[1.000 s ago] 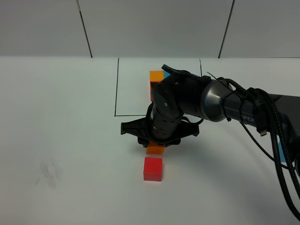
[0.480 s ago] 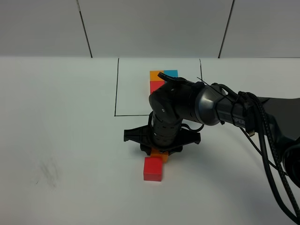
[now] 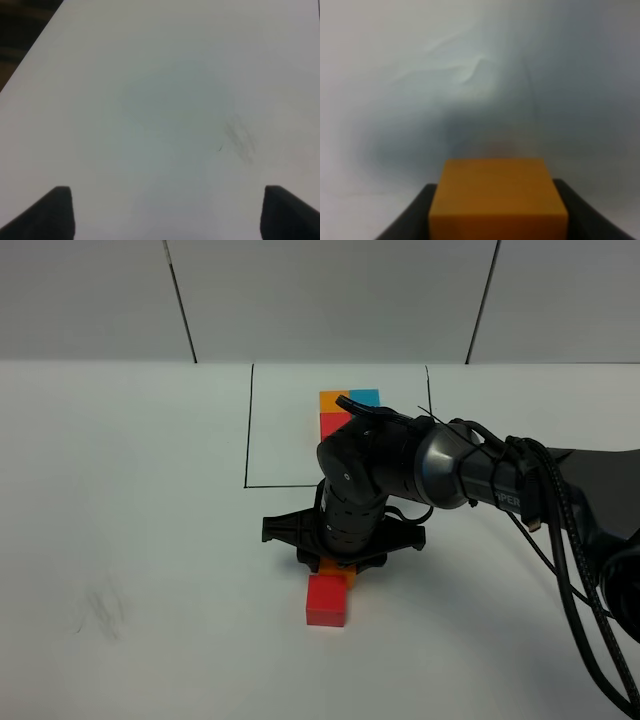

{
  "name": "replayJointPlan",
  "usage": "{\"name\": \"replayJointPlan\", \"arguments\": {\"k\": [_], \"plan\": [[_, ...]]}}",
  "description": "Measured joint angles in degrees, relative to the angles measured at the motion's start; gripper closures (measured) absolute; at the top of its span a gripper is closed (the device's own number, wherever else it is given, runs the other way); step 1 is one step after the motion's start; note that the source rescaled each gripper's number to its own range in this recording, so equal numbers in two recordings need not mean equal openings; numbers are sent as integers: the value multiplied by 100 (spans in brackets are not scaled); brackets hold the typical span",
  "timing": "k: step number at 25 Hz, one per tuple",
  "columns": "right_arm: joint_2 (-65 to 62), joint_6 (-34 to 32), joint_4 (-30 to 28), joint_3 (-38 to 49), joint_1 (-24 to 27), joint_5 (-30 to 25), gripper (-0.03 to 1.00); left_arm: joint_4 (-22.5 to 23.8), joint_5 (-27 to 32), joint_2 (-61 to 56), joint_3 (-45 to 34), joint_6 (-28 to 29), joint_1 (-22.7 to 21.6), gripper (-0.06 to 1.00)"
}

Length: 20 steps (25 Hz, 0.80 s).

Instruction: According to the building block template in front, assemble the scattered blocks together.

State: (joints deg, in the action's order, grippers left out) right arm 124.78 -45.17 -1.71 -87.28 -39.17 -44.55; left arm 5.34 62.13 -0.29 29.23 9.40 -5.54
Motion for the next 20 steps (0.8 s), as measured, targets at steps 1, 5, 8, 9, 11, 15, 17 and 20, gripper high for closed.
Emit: {"name": "replayJointPlan", "arguments": {"k": [1,5,8,9,11,15,17,20], "plan": [[20,8,4,0,-21,39,50,0,0,0,0,0,0,12],[83,24,17,0,-87,136,50,0,0,0,0,0,0,12],[82,26,17,0,-93,169,50,0,0,0,0,0,0,12],[89,26,17,0,-93,169,50,0,0,0,0,0,0,12],[111,31,17,0,-93,169,50,0,0,0,0,0,0,12],[187,31,10,-54,-98,131,50,0,0,0,0,0,0,12],[219,31,16,-67,-98,118,50,0,0,0,0,0,0,12],[243,69,12,-98,-98,99,50,0,0,0,0,0,0,12]]}}
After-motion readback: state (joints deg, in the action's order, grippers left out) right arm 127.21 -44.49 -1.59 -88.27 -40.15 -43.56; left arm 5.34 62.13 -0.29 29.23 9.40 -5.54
